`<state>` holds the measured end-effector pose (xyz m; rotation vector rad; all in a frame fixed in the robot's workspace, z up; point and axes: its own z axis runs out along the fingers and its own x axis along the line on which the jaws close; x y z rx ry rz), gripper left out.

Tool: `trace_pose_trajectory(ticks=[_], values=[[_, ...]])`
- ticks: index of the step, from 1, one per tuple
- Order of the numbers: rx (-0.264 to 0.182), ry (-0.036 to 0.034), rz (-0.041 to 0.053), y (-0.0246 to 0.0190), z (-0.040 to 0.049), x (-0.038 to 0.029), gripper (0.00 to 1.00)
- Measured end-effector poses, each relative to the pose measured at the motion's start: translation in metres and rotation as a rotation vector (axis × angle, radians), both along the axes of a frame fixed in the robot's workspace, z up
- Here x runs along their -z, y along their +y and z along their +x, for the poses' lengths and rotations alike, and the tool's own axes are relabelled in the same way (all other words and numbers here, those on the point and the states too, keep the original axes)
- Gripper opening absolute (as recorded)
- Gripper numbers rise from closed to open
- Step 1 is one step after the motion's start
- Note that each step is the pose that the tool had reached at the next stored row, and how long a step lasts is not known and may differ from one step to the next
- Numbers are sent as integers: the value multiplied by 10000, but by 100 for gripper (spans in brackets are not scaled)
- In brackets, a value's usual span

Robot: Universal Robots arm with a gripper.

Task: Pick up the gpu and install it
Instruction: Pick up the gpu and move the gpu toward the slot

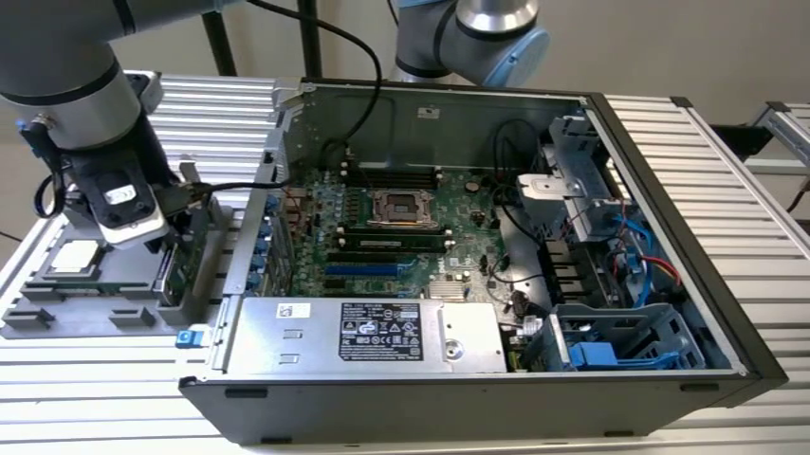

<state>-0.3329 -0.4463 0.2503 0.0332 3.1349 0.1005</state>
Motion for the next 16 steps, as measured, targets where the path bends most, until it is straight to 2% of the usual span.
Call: trace_pose_trajectory(ticks=[16], values=[[-315,0,0,0,-7,130,100]])
